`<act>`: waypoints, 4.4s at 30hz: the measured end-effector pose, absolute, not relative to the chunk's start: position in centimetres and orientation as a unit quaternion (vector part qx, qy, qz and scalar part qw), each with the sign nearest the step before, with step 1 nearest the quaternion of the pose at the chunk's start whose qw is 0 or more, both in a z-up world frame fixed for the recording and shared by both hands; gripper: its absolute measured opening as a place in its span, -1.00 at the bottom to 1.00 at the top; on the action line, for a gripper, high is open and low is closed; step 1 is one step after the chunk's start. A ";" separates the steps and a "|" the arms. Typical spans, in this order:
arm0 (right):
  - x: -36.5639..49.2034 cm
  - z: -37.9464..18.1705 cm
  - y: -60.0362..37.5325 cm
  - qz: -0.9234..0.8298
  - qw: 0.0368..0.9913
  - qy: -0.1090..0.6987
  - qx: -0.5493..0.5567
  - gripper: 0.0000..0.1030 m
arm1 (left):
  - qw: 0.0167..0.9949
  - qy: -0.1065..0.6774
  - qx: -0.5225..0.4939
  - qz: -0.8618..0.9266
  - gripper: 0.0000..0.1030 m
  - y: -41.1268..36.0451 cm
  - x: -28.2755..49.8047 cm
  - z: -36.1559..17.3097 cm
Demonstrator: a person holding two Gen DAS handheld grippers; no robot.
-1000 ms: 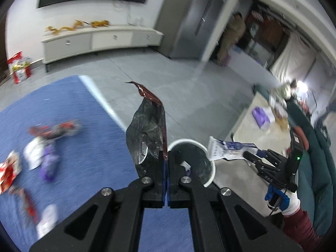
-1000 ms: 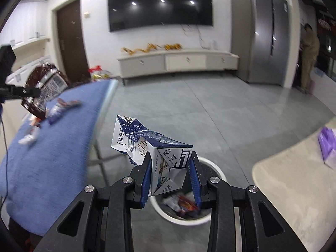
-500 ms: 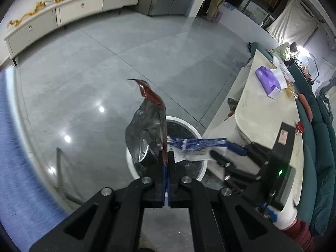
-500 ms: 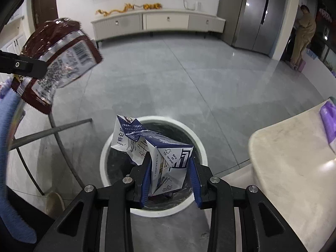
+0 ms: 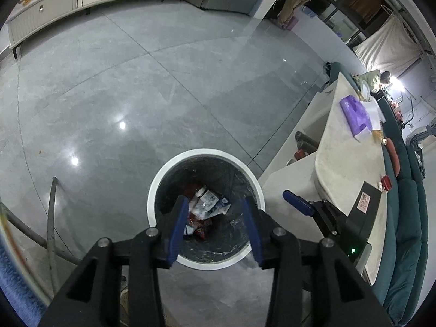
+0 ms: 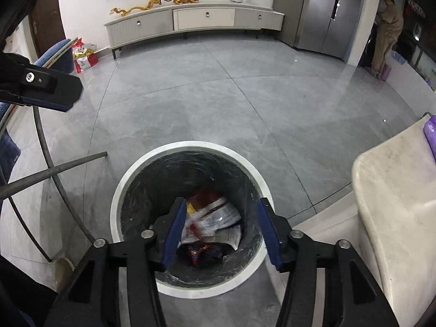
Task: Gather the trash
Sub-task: 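Open both tools over the bin to drop the carton and wrapper, then move both tools back over the remaining trash on the rug, then grasp the clear plastic bag with the right tool while the left grasps the twisted wrapper, then carry the clear bag and twisted wrapper over the trash bin with both tools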
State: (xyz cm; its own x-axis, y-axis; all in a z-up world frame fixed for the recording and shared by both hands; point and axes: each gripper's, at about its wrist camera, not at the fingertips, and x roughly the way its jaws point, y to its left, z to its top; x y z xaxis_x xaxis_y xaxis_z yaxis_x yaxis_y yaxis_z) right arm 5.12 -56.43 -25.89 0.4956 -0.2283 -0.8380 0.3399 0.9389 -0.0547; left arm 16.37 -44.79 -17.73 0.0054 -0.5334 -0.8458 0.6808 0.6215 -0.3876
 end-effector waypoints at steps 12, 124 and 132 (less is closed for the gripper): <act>1.0 -16.7 -53.9 -0.143 0.912 0.366 0.119 0.76 | 0.777 0.443 0.037 -0.446 -0.23 -33.4 13.0 -5.7; 15.5 -11.2 -17.5 0.255 0.888 0.380 0.038 -0.91 | 0.859 0.452 -0.059 -0.233 -0.78 4.8 17.7 -10.7; 11.4 -7.3 -21.6 0.210 0.915 0.343 0.038 -0.91 | 0.873 0.421 -0.050 -0.240 -0.78 5.0 15.1 -7.0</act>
State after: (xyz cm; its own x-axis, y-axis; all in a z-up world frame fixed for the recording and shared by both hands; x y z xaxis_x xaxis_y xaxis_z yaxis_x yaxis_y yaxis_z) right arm 11.38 -21.62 -7.26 0.6766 0.4111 -0.6109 -0.3588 0.9085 0.2140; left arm 15.09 4.95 -7.00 0.5299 -0.4611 -0.7118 0.3770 0.8799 -0.2893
